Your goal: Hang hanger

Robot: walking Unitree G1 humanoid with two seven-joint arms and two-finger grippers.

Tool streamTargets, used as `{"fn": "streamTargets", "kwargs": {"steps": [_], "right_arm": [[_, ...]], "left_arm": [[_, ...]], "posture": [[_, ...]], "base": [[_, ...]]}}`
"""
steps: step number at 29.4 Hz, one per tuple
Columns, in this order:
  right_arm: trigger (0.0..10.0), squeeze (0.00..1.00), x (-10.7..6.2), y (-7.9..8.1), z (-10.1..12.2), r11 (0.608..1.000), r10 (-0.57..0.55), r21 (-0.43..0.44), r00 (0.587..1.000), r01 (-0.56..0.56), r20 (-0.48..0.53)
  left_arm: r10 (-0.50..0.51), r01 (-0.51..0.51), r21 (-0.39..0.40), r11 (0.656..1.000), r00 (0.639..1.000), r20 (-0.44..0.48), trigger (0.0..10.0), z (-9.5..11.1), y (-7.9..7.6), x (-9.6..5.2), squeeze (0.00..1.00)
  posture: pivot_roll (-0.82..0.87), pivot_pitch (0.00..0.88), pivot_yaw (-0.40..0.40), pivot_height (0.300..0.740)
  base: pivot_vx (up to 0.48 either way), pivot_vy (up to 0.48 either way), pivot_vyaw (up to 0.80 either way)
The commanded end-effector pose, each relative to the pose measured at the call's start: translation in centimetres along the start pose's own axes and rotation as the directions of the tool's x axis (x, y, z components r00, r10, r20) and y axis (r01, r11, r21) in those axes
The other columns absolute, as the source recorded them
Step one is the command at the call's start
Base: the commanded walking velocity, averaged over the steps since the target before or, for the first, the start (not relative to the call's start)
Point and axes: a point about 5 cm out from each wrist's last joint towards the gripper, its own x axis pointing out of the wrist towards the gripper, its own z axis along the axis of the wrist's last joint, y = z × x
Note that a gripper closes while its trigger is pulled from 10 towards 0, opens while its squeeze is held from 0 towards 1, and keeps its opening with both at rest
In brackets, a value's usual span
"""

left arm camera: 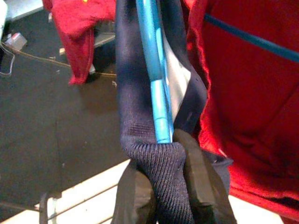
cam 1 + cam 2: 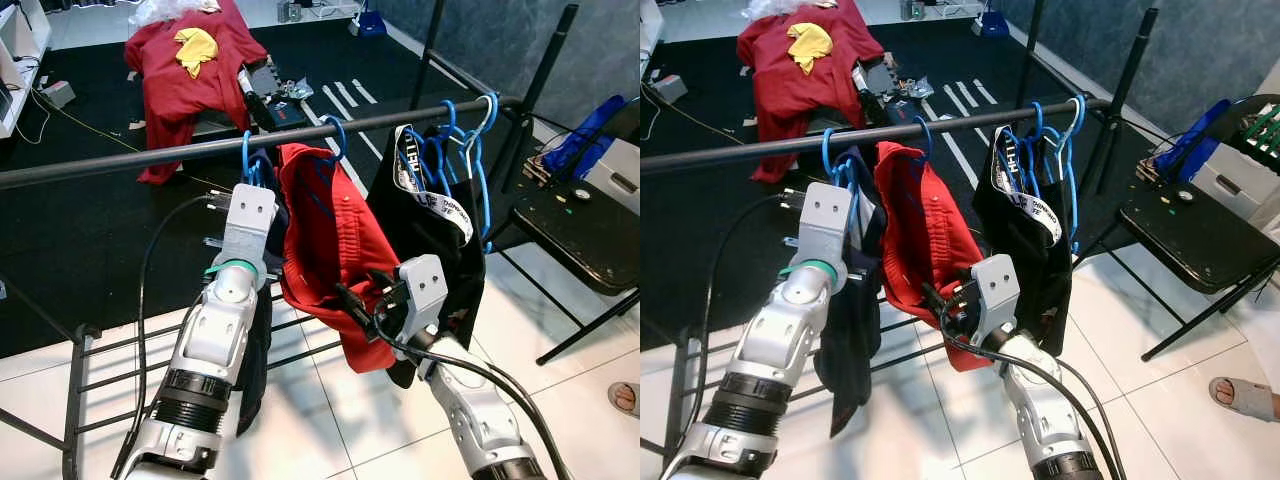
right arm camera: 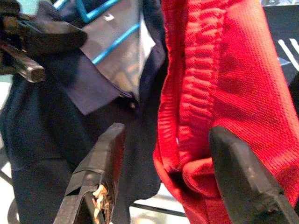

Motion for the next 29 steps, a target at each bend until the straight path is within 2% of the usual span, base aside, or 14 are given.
{"fn": "streamTargets", "kwargs": {"steps": [1, 2, 3, 5, 6, 7, 10, 11, 13, 17, 20, 21, 25, 29], "right_arm": [[10.0, 0.0, -0.2, 0.0, 0.2, 1.0, -0.002, -0.02, 1.0, 0.002, 0.011], [10.0, 0.0, -0.2, 0.0, 0.3, 1.0, 0.0, -0.028, 1.0, 0.0, 0.014], [10.0, 0.0, -0.1, 0.0, 0.6, 0.999, 0.003, -0.032, 1.0, -0.002, 0.023], [10.0, 0.0, -0.1, 0.0, 0.6, 0.999, 0.003, -0.032, 1.0, -0.002, 0.023], [10.0, 0.0, -0.1, 0.0, 1.1, 0.999, 0.009, -0.041, 0.999, -0.008, 0.04], [10.0, 0.0, 0.0, 0.1, 1.5, 0.999, 0.016, -0.051, 0.999, -0.013, 0.052], [10.0, 0.0, 0.1, 0.1, 1.7, 0.998, 0.02, -0.057, 0.998, -0.017, 0.059], [10.0, 0.0, 0.1, 0.1, 2.0, 0.998, 0.024, -0.06, 0.998, -0.02, 0.064], [10.0, 0.0, 0.1, 0.1, 1.9, 0.998, 0.027, -0.061, 0.998, -0.023, 0.062], [10.0, 0.0, 0.1, 0.1, 1.9, 0.998, 0.028, -0.062, 0.998, -0.025, 0.06], [10.0, 0.0, 0.1, 0.1, 1.8, 0.998, 0.029, -0.063, 0.998, -0.026, 0.056], [10.0, 0.0, -0.1, 0.1, 1.8, 0.996, 0.034, -0.079, 0.998, -0.031, 0.049], [10.0, 0.0, -0.1, 0.2, 1.8, 0.994, 0.044, -0.1, 0.998, -0.04, 0.041], [10.0, 0.0, -0.4, 1.1, 1.7, 0.94, 0.143, -0.309, 0.989, -0.146, -0.031]], "left_arm": [[-0.004, 0.007, -0.016, 1.0, 0.991, 0.135, 0.0, 1.5, 0.7, -0.6, 0.0], [0.003, 0.002, -0.027, 1.0, 0.985, 0.174, 0.0, 2.1, 1.1, -0.8, 0.0], [-0.013, 0.029, -0.066, 0.997, 0.975, 0.222, 10.0, 2.8, 1.3, -1.1, 0.0], [-0.013, 0.029, -0.066, 0.997, 0.975, 0.222, 10.0, 2.8, 1.3, -1.1, 0.0], [-0.051, 0.087, -0.107, 0.99, 0.953, 0.299, 10.0, 4.1, 1.7, -1.9, 0.0], [-0.1, 0.141, -0.099, 0.985, 0.934, 0.342, 10.0, 4.9, 1.8, -2.5, 0.0], [-0.133, 0.175, -0.085, 0.981, 0.921, 0.366, 10.0, 5.3, 1.7, -3.0, 0.0], [-0.217, 0.238, -0.017, 0.971, 0.914, 0.343, 10.0, 5.3, 1.3, -3.6, 0.0], [-0.362, 0.34, 0.132, 0.931, 0.907, 0.218, 10.0, 3.1, 0.4, -4.7, 0.0], [-0.427, 0.408, 0.154, 0.9, 0.896, 0.119, 10.0, 0.9, 0.2, -5.7, 0.0], [-0.416, 0.398, 0.161, 0.903, 0.905, 0.095, 10.0, -0.1, 0.6, -6.0, 0.0], [-0.356, 0.341, 0.16, 0.926, 0.931, 0.078, 10.0, -1.5, 1.6, -6.5, 0.0], [-0.32, 0.306, 0.161, 0.938, 0.945, 0.063, 10.0, -2.1, 2.1, -6.7, 0.0], [-0.125, 0.123, 0.161, 0.979, 0.992, -0.002, 10.0, -4.1, 4.8, -7.5, 0.0]], "posture": [[-0.07, 0.082, 0.086, 0.74], [-0.07, 0.082, 0.086, 0.74], [-0.07, 0.082, 0.085, 0.74], [-0.07, 0.082, 0.085, 0.74], [-0.07, 0.081, 0.084, 0.74], [-0.07, 0.081, 0.083, 0.74], [-0.07, 0.081, 0.082, 0.74], [-0.06, 0.079, 0.081, 0.74], [-0.06, 0.079, 0.08, 0.74], [-0.06, 0.08, 0.079, 0.74], [-0.06, 0.08, 0.08, 0.74], [-0.06, 0.081, 0.079, 0.74], [-0.06, 0.081, 0.078, 0.74], [-0.05, 0.08, 0.074, 0.74]], "base": [[0.0, 0.0, 0.0], [0.0, 0.0, 0.0], [0.0, 0.0, 0.0], [0.0, 0.0, 0.0], [0.0, 0.0, 0.0], [0.0, 0.0, 0.0], [0.0, 0.0, 0.0], [0.0, 0.0, 0.0], [0.0, 0.0, 0.0], [0.0, 0.0, 0.0], [0.0, 0.0, 0.0], [0.0, 0.0, 0.0], [0.0, 0.0, 0.0], [0.0, 0.0, 0.0]]}}
